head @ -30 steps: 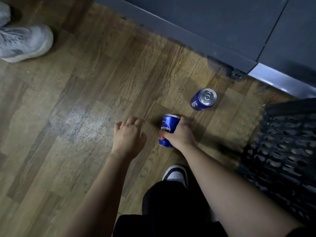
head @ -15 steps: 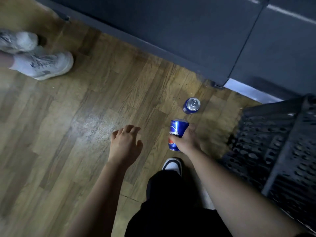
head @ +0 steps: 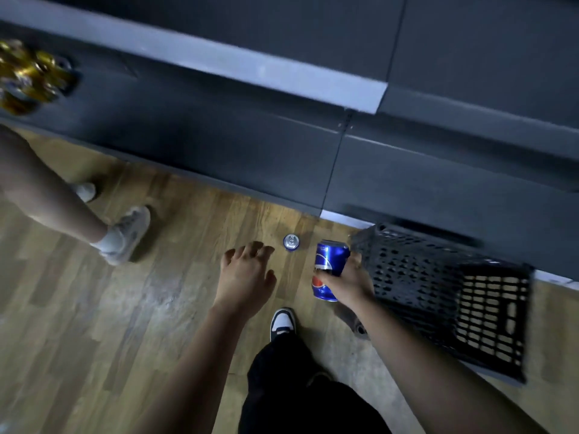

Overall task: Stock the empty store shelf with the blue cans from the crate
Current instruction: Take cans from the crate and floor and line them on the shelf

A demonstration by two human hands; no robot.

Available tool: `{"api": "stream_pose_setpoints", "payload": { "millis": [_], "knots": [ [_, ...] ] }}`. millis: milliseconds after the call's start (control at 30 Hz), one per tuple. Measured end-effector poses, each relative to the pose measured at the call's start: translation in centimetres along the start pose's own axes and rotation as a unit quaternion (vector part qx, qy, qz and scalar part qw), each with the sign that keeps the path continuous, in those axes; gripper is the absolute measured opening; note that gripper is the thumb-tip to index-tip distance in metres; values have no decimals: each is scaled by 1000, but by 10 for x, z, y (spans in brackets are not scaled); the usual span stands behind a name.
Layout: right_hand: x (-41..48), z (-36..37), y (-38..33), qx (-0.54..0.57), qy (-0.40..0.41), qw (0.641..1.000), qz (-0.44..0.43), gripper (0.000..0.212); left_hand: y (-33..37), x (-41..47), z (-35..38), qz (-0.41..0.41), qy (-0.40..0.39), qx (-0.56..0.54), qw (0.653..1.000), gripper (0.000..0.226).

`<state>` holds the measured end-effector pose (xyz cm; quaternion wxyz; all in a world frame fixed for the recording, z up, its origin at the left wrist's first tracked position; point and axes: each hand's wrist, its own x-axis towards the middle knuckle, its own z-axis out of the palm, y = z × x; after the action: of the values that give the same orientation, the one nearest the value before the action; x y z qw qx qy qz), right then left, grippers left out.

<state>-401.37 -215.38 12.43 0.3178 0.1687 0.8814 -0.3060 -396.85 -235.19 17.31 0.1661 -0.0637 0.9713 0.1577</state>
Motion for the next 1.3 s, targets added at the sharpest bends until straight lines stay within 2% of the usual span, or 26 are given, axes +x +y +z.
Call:
{"api": "stream_pose_setpoints", "payload": {
  "millis": [233,333,567,800,1067,1300],
  "knots": [
    [-69,-115,-25,51,40,998,18,60,76,-14,-99,75,22,-3,997,43],
    [-95,-151,-32,72,57,995,21,59,104,-21,-129,119,8,26,993,43],
    [-140,-210,-38,128,90,988,15,54,153,-20,-180,212,30,64,975,46],
    [-165,-256,-46,145,98,985,3,61,205,-15,-214,319,47,86,943,48],
    [-176,-311,-43,107,108,988,-30,58,251,-11,-230,362,60,84,926,50],
    [-186,-377,-34,69,104,989,-79,61,308,-15,-254,379,115,50,917,51]
  ]
}}
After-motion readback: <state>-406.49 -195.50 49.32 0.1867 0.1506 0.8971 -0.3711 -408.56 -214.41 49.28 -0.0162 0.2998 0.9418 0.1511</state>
